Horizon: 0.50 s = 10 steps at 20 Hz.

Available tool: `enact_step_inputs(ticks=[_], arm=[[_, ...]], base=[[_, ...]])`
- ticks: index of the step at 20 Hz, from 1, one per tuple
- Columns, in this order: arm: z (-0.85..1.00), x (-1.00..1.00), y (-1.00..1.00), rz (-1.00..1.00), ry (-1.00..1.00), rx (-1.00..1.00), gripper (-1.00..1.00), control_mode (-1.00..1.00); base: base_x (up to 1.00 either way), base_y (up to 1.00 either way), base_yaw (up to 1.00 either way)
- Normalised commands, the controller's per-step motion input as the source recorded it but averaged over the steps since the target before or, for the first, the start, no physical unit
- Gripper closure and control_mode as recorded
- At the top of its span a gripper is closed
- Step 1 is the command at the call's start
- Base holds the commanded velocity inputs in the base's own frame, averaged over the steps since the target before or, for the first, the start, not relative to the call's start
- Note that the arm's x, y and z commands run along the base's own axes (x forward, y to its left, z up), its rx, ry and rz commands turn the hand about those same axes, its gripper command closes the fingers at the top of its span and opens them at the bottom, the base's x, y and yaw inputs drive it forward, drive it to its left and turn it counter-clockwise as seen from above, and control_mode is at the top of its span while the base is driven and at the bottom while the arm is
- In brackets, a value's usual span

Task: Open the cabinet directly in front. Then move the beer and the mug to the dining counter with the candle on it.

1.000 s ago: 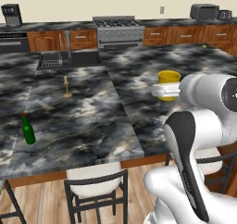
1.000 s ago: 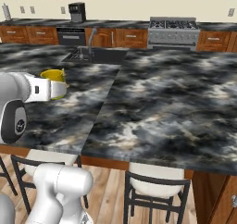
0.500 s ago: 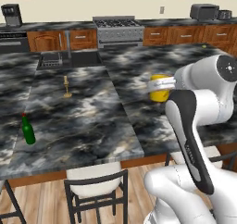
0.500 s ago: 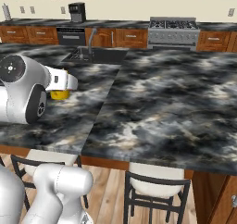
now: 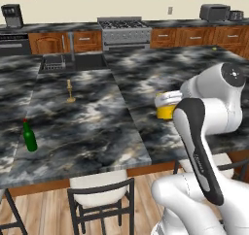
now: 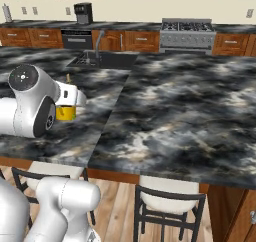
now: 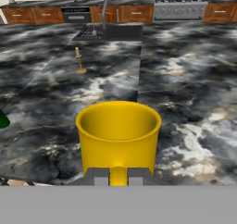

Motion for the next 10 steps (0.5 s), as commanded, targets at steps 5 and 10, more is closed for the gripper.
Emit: enact_step_inputs(ticks=[5, 10], arm=[[-0.71, 0.24, 0.05, 0.06, 0.13, 0.00, 1.00, -1.00], [-0.52, 0.58, 0.11, 0.06, 0.07, 0.00, 1.00, -1.00]], base=[[0.00, 0.00, 0.00], [0.00, 0.00, 0.00]])
